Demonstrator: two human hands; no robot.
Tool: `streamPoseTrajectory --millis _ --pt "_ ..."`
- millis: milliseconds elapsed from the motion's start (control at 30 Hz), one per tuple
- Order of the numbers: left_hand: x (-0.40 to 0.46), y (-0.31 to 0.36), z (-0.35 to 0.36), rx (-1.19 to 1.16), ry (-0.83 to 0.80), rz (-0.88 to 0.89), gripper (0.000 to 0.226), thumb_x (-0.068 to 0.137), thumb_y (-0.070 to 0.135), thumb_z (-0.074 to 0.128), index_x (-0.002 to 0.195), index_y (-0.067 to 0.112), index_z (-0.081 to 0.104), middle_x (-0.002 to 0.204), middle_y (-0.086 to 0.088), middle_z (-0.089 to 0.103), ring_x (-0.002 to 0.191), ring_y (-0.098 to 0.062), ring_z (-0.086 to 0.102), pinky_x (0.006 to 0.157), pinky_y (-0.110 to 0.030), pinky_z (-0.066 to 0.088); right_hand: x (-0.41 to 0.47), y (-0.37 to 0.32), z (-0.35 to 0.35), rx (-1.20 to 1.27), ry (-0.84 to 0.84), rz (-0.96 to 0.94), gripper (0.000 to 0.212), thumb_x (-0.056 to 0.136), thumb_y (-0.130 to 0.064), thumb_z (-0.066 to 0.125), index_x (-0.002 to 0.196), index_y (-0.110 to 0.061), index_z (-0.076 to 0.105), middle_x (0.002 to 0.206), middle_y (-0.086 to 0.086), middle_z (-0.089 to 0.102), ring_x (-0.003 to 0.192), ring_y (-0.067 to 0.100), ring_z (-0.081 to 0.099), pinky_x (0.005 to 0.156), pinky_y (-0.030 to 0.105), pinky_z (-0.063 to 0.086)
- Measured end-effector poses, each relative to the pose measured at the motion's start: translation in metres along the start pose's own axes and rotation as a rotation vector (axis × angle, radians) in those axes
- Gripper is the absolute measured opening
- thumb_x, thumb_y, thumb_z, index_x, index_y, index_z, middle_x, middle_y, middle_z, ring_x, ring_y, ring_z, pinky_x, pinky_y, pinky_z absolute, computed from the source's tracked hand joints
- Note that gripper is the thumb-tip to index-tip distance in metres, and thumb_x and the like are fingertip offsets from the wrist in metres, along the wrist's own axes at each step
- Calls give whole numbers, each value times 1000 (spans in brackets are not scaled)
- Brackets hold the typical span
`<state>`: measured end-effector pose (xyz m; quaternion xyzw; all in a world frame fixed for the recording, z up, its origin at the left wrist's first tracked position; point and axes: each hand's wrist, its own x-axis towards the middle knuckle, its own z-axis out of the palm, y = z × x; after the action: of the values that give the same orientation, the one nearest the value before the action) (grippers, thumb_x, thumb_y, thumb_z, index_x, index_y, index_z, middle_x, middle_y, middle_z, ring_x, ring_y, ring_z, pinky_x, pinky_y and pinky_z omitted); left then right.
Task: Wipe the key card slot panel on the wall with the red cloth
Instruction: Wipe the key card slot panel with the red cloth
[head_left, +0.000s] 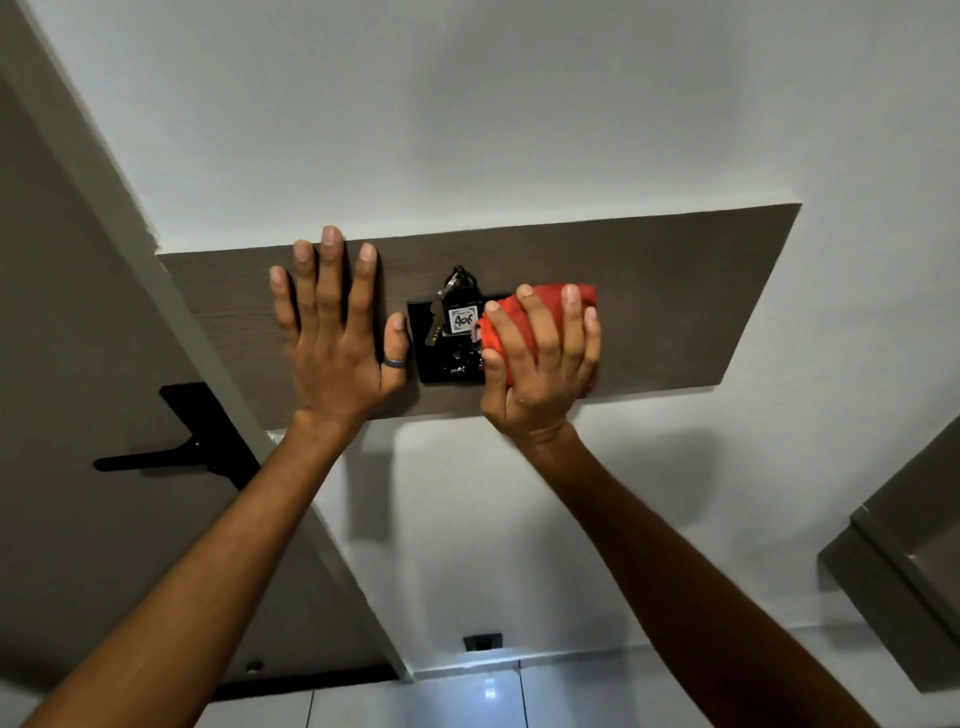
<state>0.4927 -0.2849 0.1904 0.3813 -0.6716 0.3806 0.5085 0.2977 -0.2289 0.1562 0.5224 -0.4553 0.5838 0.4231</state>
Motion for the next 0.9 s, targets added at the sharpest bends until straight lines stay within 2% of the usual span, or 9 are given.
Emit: streamPoseTrajectory --millis 67,133,200,333,433,533,600,767,900 --pt "0 1 1 -8 9 -5 63 106 39 39 161 11 27 161 -24 30 159 -25 -1 129 -50 4 -4 19 -3 -49 -20 -77 43 107 -41 36 137 -24 63 145 7 56 147 35 40 124 49 31" --pt "-1 2 1 -9 12 -1 63 106 39 40 161 12 27 161 -24 31 159 -25 0 129 -50 4 -16 18 -7 -87 -23 84 43 108 -41 35 139 -24 59 148 8 53 150 34 37 124 51 30" --pt "0 1 1 3 17 3 63 106 40 39 161 12 26 161 -24 31 159 -25 1 130 -50 4 -15 5 -4 -86 6 165 42 107 -40 37 138 -22 60 148 9 53 150 34 37 124 52 29" --pt "1 0 0 7 28 5 64 105 39 40 161 12 27 161 -24 31 159 -24 0 130 -50 4 29 1 2 -31 1 21 40 104 -33 47 132 -15 68 142 14 63 146 40 42 126 52 25" --pt "0 1 1 -5 36 5 65 103 37 43 160 10 30 160 -25 33 159 -24 0 129 -49 4 27 2 4 -49 8 12 43 105 -30 44 134 -7 66 141 14 63 147 40 42 128 49 24" --pt "0 1 1 -3 32 5 66 103 37 43 161 10 28 160 -26 33 159 -25 0 130 -49 4 -2 9 0 -38 0 -34 45 109 -30 38 136 -3 62 143 13 59 152 32 35 128 47 27" --pt "1 1 1 4 38 10 66 103 37 43 161 11 27 161 -25 32 159 -25 1 130 -50 5 -8 10 -3 -27 -5 -45 44 109 -30 38 136 -3 61 142 13 60 153 31 35 128 47 28" --pt "1 1 0 0 34 19 66 104 38 42 162 12 25 162 -23 30 159 -25 1 129 -51 6 34 5 3 12 38 -49 39 102 -25 49 131 -6 68 138 14 66 143 39 48 126 48 30" --pt "0 2 1 0 42 13 67 103 37 43 162 12 25 162 -24 32 159 -26 3 129 -51 7 0 10 0 -4 -1 -34 41 105 -32 46 138 -15 63 145 12 59 150 35 38 127 50 26"
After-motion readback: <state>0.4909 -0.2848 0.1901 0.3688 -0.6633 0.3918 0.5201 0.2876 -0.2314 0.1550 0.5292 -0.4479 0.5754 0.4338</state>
